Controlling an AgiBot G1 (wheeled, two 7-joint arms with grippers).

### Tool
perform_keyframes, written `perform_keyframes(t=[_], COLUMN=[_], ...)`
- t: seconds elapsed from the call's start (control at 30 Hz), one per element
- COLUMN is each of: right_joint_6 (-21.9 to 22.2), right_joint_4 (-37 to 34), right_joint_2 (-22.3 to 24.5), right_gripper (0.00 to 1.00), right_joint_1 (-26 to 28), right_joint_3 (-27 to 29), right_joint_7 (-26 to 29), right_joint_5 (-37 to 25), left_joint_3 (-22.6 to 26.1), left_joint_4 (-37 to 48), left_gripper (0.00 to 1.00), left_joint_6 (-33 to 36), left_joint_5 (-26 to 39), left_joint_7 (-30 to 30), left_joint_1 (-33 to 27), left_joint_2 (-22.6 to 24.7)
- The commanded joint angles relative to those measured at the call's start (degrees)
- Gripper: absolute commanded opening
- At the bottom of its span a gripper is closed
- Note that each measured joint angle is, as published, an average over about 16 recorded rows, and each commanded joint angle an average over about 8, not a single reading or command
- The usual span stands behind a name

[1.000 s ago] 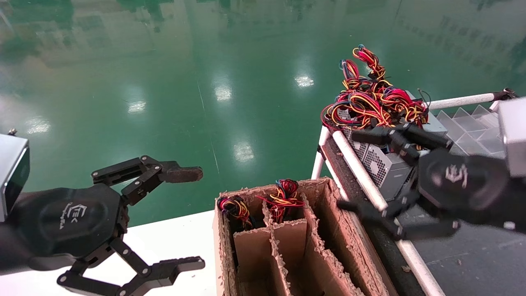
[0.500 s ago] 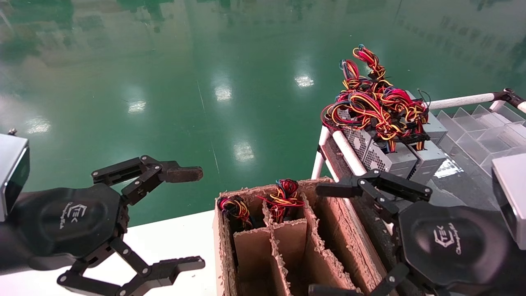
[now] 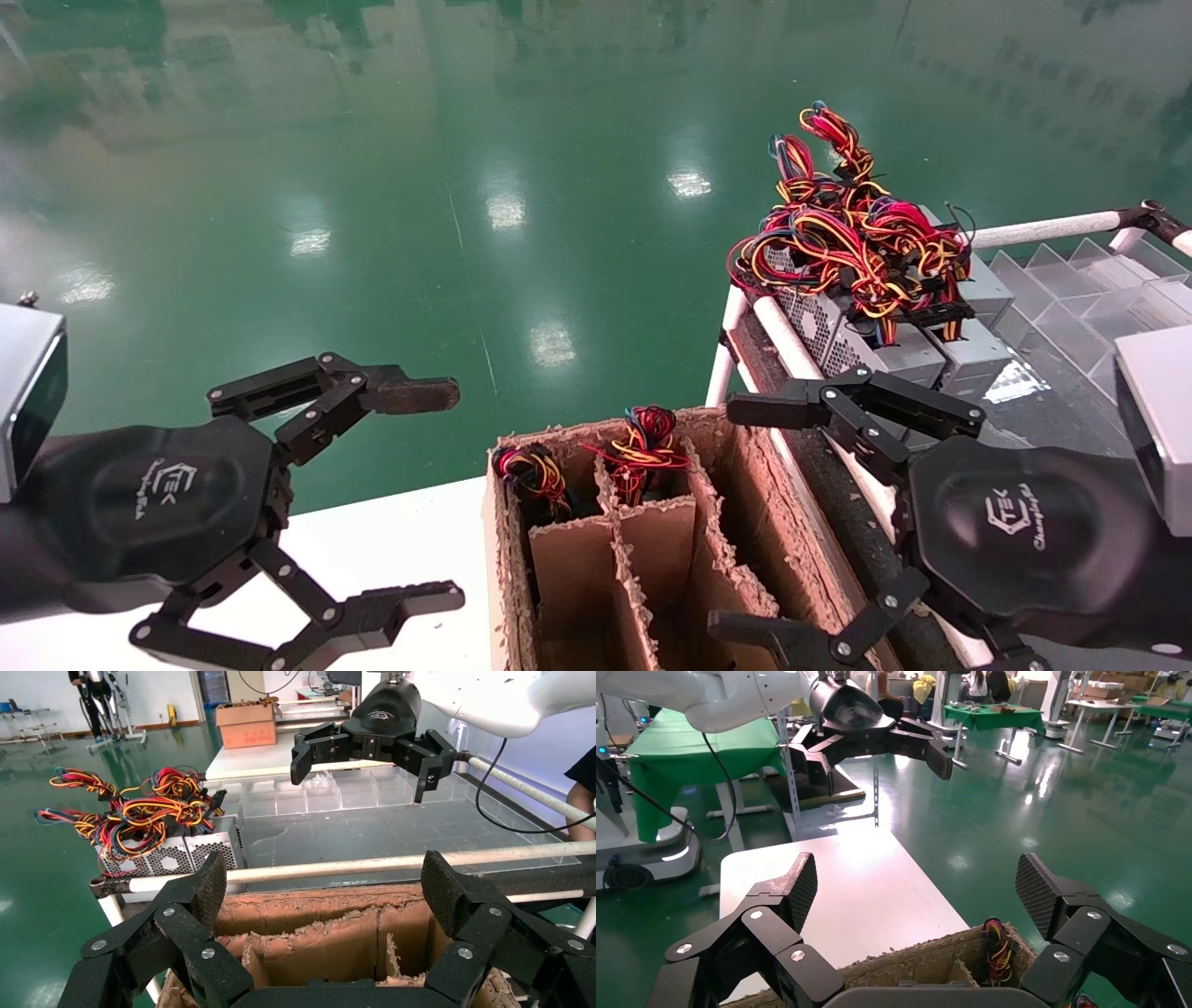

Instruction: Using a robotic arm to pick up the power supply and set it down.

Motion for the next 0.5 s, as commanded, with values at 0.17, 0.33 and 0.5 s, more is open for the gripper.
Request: perform_keyframes(t=[0.17,0.33,0.5], right_joint_6=[0.0,0.0,0.0], right_joint_4=[-0.4,-0.5,-0.6], right_joint_2=[0.0,0.0,-0.1], right_gripper=[1.0,1.0,1.0], right_joint_1=[0.2,0.3,0.4], right_joint_3=[0.0,-0.1,-0.1], right_joint_7=[-0.1,-0.1,-0.1], right_joint_5=[-0.2,-0.2,-0.3], left_joint_3=[0.0,0.0,0.0], left_joint_4=[0.0,0.0,0.0], left_gripper=[1.0,1.0,1.0], left_joint_6=[0.0,0.0,0.0], left_joint_5=[0.0,0.0,0.0], left_joint_7=[0.0,0.0,0.0], left_joint_1=[0.0,0.0,0.0], left_joint_2=[0.0,0.0,0.0])
